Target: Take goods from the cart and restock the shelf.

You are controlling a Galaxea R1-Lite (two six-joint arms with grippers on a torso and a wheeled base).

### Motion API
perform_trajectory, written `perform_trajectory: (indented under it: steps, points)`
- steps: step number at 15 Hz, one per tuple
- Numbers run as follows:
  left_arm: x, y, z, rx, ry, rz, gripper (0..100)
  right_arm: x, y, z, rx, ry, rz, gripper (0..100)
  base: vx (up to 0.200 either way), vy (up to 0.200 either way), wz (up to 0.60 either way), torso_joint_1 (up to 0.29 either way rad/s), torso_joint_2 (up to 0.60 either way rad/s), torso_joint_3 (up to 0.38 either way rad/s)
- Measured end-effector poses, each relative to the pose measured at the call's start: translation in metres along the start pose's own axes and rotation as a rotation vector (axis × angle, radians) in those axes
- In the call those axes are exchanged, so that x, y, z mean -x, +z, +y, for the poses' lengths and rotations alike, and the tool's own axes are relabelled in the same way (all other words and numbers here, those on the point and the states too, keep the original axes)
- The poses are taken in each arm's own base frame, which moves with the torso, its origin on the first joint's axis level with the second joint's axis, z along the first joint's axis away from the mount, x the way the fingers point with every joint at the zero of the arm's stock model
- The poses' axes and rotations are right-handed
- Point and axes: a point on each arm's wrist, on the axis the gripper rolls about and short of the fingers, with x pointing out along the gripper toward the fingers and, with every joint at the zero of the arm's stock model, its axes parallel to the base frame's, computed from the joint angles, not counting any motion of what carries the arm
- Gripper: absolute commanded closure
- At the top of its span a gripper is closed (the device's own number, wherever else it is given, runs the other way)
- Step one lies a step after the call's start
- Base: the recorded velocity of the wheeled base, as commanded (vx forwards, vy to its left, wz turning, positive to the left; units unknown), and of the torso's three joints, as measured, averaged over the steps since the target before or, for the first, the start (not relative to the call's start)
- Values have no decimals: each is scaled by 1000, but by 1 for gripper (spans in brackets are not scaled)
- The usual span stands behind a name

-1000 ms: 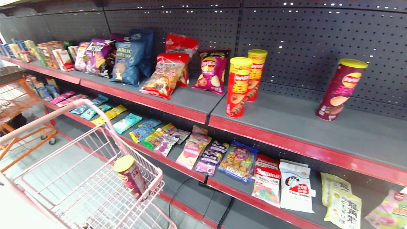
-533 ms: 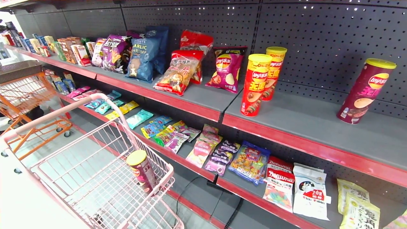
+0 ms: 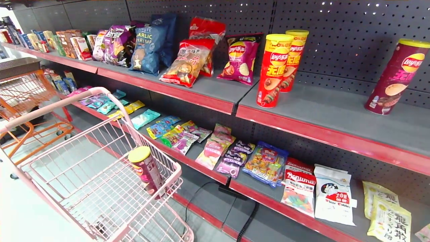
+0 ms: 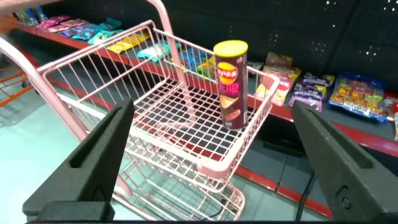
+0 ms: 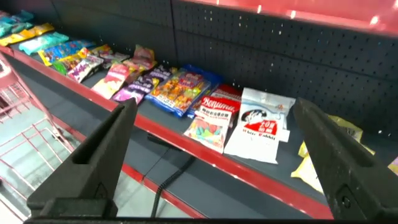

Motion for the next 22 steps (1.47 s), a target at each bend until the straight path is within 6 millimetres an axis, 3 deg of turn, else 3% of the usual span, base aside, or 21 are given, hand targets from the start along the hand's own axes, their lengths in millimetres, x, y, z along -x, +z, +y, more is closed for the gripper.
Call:
perform_trajectory:
  steps: [7, 10, 12, 14, 15, 17, 19, 22]
  points:
    - [0, 0, 0, -1, -1, 0, 0, 0, 0, 0, 1, 0, 0, 0, 0, 0, 0, -166, 507, 344]
    - [0, 3, 0, 1, 10, -10, 0, 0, 0, 0, 2, 1, 0, 0, 0, 0, 0, -40, 139, 97]
    - [4, 28, 1, 28, 39, -57, 0, 0, 0, 0, 1, 0, 0, 0, 0, 0, 0, 0, 0, 0]
    - [2, 76, 2, 86, 56, -99, 0, 0, 0, 0, 2, 0, 0, 0, 0, 0, 0, 0, 0, 0]
    - [-9, 105, 3, 107, 68, -91, 0, 0, 0, 0, 2, 0, 0, 0, 0, 0, 0, 0, 0, 0]
    - [-47, 140, 4, 136, 91, -6, 0, 0, 0, 0, 1, 0, 0, 0, 0, 0, 0, 0, 0, 0]
    - [-98, 148, 6, 147, 101, 125, 0, 0, 0, 0, 0, 1, 0, 0, 0, 0, 0, 0, 0, 0]
    - [-164, 133, 12, 161, 86, 287, 0, 0, 0, 0, 1, 0, 0, 0, 0, 0, 0, 0, 0, 0]
